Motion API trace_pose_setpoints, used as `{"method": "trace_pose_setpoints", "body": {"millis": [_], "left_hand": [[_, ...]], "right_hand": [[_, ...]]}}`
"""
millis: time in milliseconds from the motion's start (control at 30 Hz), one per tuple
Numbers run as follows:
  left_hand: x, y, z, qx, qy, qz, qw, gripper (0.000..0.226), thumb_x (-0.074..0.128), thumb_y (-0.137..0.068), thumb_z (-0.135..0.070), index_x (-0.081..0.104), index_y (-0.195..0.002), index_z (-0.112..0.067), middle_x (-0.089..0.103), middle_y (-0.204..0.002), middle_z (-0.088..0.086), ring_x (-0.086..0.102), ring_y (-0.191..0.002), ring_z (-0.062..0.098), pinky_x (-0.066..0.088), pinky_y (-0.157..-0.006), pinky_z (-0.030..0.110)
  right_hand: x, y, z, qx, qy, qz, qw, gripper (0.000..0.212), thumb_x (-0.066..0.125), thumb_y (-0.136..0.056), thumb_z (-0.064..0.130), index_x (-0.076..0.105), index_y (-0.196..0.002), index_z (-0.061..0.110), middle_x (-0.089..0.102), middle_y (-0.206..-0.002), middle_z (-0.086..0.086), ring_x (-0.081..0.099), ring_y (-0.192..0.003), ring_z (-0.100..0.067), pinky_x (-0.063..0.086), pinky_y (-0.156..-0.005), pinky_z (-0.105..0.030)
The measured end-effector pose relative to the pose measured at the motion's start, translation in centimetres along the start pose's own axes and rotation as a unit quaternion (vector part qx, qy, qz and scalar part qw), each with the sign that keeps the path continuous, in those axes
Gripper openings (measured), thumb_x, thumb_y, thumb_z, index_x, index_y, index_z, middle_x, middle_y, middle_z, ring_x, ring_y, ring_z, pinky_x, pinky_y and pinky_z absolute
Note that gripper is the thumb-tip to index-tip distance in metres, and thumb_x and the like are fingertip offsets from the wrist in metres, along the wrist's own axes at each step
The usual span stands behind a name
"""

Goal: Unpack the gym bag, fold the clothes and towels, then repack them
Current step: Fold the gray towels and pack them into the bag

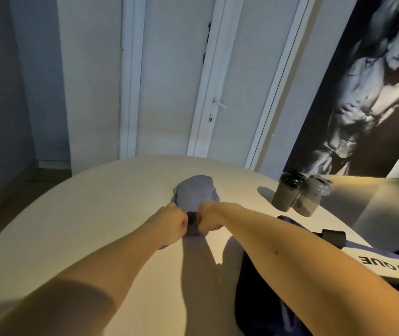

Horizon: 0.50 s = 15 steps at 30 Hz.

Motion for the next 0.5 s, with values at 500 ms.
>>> {"method": "trace_pose_setpoints", "body": {"millis": [500], "left_hand": [[-26.0,17.0,-10.0,0.058,0.24,-0.22,0.944,0.009,0.058,-0.101,-0.025,0.055,-0.103,-0.017,0.054,-0.087,-0.005,0.055,-0.082,0.015,0.037,-0.062,0.022]], "right_hand": [[-17.0,23.7,1.9,-0.025,-0.441,-0.187,0.877,0.022,0.045,-0.096,0.005,0.063,-0.108,0.0,0.067,-0.098,-0.018,0.069,-0.085,-0.03,0.063,-0.069,-0.04]]}}
Point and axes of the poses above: each hand's wrist, its own y-axis away from the middle knuckle, its own x-axis out of the palm, z = x × y, the point moved 10 cm from there along -y, towards the middle knuckle
